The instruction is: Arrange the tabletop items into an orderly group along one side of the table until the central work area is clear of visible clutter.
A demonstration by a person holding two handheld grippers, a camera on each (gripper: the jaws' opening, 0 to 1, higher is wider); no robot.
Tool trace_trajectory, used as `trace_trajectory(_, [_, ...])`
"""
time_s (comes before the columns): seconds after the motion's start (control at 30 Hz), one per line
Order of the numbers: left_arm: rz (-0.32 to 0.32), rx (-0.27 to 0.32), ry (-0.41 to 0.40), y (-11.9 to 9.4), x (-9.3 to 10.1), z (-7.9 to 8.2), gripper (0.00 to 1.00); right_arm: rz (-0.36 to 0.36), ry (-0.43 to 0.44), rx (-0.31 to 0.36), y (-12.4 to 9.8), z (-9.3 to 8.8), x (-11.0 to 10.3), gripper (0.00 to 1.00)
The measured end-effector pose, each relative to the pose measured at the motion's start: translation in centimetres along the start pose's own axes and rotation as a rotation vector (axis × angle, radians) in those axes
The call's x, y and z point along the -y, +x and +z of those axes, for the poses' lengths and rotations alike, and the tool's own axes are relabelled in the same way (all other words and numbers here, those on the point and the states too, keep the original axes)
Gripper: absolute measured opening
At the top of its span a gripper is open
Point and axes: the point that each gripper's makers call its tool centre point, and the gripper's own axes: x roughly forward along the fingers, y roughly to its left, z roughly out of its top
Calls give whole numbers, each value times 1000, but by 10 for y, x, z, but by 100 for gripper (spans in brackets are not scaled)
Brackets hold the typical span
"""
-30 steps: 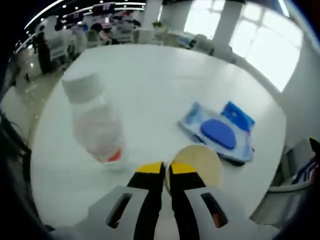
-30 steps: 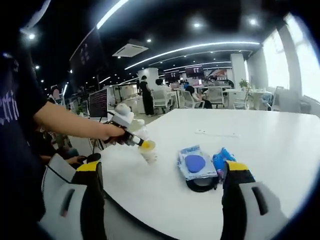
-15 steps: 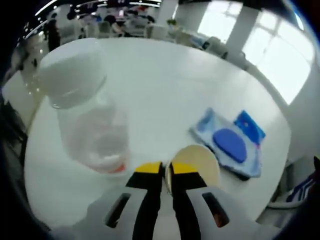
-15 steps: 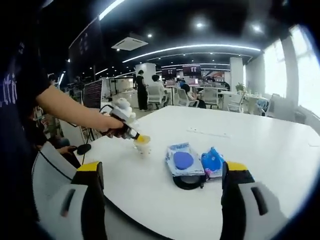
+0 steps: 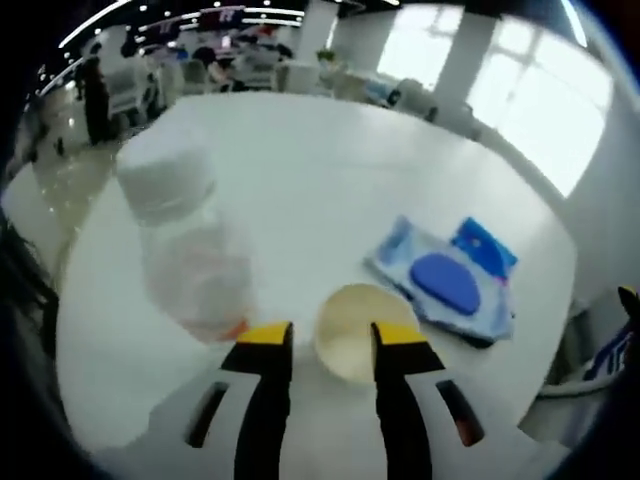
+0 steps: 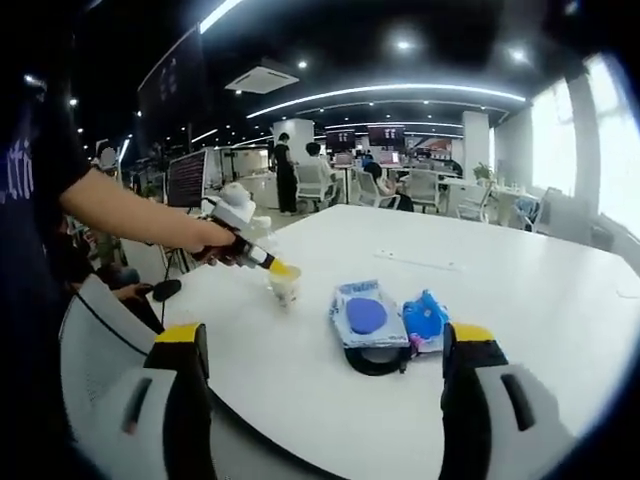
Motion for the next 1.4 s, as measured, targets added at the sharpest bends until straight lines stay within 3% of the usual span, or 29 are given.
trace_trajectory(0.2, [-7, 27, 185, -14, 12, 1, 41, -9, 9, 5, -1, 0, 0, 97])
trace_trajectory(0.5, [-80, 41, 255, -14, 30, 0, 36, -21, 29, 4, -2, -4, 2, 96])
trace_trajectory(0.7, [-96, 17, 308, -6, 34, -5, 29, -27, 40, -1, -2, -7, 3, 96])
trace_trajectory(1.07, [-100, -71, 579, 19, 38, -15, 20, -35, 43, -17, 0, -12, 4, 94])
trace_trajectory(1.23, [-101, -107, 645, 30, 35, -15, 15, -40, 41, -27, 0, -14, 5, 94])
trace_trajectory(1.33, [-100, -134, 724, 33, 30, -17, 9, -45, 42, -29, 0, -15, 6, 93])
trace_trajectory(1.4, [-104, -139, 729, 34, 29, -17, 4, -48, 44, -29, 0, -15, 6, 93])
